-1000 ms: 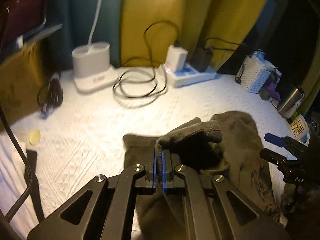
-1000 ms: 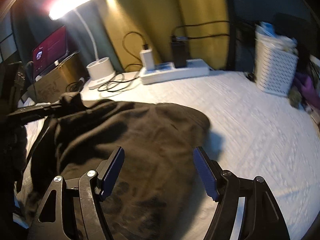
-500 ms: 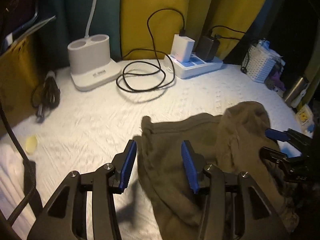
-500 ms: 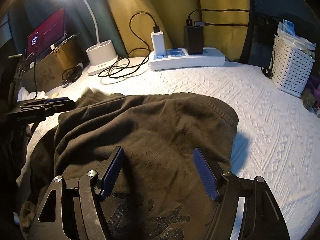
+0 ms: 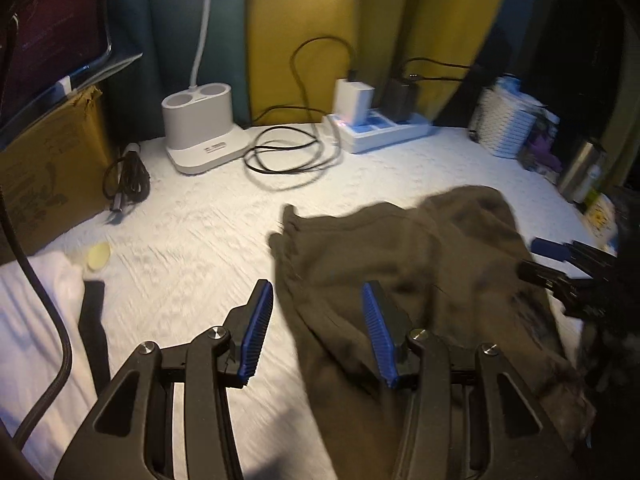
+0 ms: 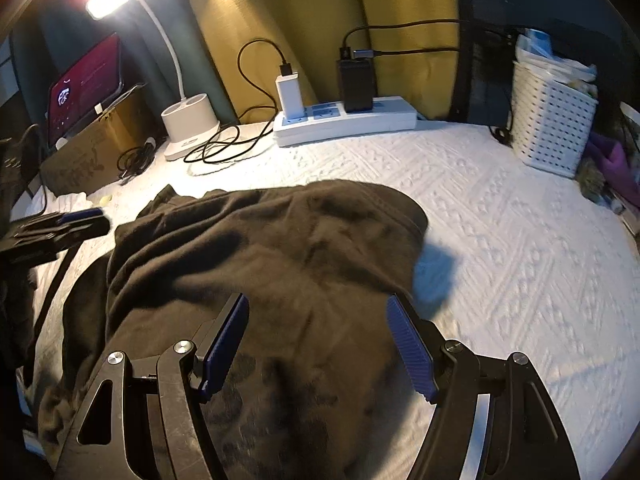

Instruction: Fold small clothes

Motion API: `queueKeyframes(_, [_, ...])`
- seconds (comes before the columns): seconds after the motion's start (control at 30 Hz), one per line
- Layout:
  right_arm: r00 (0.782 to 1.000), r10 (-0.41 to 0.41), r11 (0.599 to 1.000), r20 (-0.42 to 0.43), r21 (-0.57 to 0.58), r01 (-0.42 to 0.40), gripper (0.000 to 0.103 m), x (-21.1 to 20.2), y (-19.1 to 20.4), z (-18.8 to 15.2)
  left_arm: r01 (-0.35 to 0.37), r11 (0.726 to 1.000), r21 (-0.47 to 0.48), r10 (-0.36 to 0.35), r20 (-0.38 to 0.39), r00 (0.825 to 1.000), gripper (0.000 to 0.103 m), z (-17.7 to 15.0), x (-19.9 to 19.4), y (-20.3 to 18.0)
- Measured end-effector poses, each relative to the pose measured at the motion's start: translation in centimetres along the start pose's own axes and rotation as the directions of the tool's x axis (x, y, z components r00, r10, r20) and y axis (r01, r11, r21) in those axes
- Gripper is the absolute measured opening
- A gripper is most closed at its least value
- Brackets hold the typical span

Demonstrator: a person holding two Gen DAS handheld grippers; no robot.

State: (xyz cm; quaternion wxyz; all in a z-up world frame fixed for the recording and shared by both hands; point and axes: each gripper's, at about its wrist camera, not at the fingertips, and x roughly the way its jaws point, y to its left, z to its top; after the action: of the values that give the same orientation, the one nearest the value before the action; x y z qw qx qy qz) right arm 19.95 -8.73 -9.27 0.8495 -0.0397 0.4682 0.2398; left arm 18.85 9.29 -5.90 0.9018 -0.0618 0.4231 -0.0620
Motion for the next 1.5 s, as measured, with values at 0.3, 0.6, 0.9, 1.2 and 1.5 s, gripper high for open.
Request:
queueKeyframes(0.3, [1.000,-0.020,1.000,0.023,0.008,0.020,0.073,-3.9,0.2,-3.1,0.139,0.986,0.095,-0.141,0.013,0.990,0.046,-4.3,-4.7,-5.6])
queueKeyframes(0.6, [0.999,-0.039,0.999,0.031,0.011,0.039,0.073,-7.0,1.1,-6.6,0.316,0.936,0.156,-0.318,-0.015,0.948,0.075,-8.6,-6.0,-8.4])
queueKeyframes(0.9, [0.998,-0.043,0.999,0.042,0.003,0.043,0.073,-9.1,2.7,-8.9,0.347,0.931,0.111,-0.343,-0.048,0.938,0.011,-11.2,-5.8,-8.3])
queueKeyframes(1.2, [0.999,-0.038,0.998,0.002,-0.040,0.038,0.073,-9.3,4.9,-11.1,0.275,0.956,0.098,-0.274,-0.027,0.961,0.007,-13.7,-9.7,-7.6])
queueKeyframes(1.5, [0.996,-0.055,0.995,-0.070,-0.083,0.049,0.074,-8.4,6.1,-14.4,0.286,0.958,0.016,-0.282,-0.113,0.953,0.010,-15.6,-8.3,-5.9])
